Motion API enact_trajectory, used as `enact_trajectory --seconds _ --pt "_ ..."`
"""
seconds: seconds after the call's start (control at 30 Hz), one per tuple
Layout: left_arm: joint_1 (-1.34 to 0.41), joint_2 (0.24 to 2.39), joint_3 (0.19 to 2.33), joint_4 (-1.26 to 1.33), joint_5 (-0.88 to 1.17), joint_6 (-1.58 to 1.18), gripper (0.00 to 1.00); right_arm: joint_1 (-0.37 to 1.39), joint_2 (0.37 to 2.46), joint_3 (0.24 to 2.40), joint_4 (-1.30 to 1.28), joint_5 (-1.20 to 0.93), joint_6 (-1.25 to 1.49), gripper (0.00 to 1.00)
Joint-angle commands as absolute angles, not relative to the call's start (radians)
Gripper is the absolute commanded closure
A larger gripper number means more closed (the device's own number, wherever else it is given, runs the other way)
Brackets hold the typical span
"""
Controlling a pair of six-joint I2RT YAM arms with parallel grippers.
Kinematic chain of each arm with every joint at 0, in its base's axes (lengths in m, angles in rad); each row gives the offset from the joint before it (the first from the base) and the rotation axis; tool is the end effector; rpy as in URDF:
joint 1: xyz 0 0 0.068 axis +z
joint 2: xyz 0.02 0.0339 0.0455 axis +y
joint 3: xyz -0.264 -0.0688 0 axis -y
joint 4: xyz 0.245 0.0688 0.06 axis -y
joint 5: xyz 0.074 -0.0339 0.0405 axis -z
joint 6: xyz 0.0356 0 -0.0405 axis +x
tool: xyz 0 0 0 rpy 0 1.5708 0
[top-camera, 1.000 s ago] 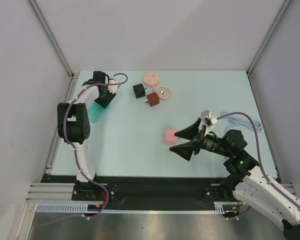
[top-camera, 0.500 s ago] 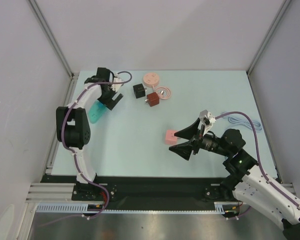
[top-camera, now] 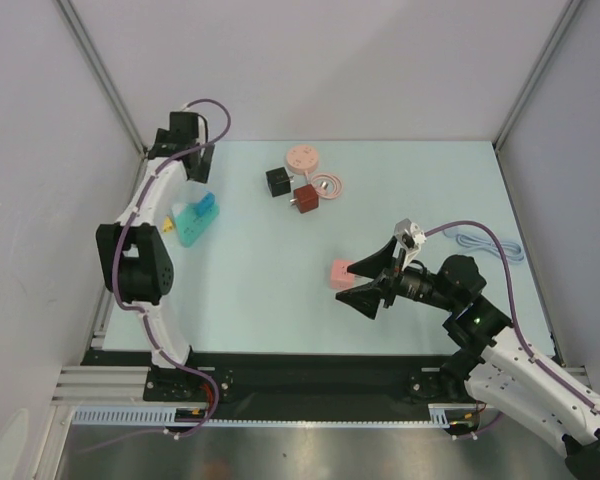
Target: Insert the plug
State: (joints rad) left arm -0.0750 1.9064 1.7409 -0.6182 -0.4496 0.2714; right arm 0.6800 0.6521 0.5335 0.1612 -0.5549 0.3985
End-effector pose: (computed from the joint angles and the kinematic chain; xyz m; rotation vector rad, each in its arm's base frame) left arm 0.4335 -0.0171 0.3067 0.1836 2.3333 0.6251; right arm 0.1163 0.1182 0.3087 -0.6997 1.5272 1.2564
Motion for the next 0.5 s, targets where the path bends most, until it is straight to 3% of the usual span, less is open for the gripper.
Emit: enact_trajectory --seconds 0.0,0.03,0.1,0.13,0.23,0.37,0.47 --pt "0.017 1.873 1.737 -0.578 -0.352 0.088 0.06 0.675 0.646 0.548 0.183 -0.546 0.384 0.05" --pt "0.040 1.878 1.730 -0.566 -0.322 0.045 0.27 0.675 0.647 0.549 0.181 -0.548 0.383 0.05" --pt "0.089 1.904 1.704 -0.542 -0.362 0.006 0.43 0.675 0.647 0.549 0.179 -0.549 0.382 0.05" --pt "0.104 1.913 1.694 -0.514 -0.370 -0.036 0.58 0.675 0.649 0.549 0.179 -0.549 0.382 0.05" --pt "0.143 1.959 1.684 -0.483 -0.416 -0.058 0.79 0.675 0.647 0.552 0.181 -0.560 0.385 0.05" --pt "0.149 2.020 1.678 -0.453 -0.344 -0.045 0.97 0.673 0.634 0.549 0.181 -0.560 0.388 0.05" --pt "0.146 2.083 1.693 -0.463 -0.318 -0.071 1.00 0.673 0.634 0.551 0.178 -0.560 0.385 0.05"
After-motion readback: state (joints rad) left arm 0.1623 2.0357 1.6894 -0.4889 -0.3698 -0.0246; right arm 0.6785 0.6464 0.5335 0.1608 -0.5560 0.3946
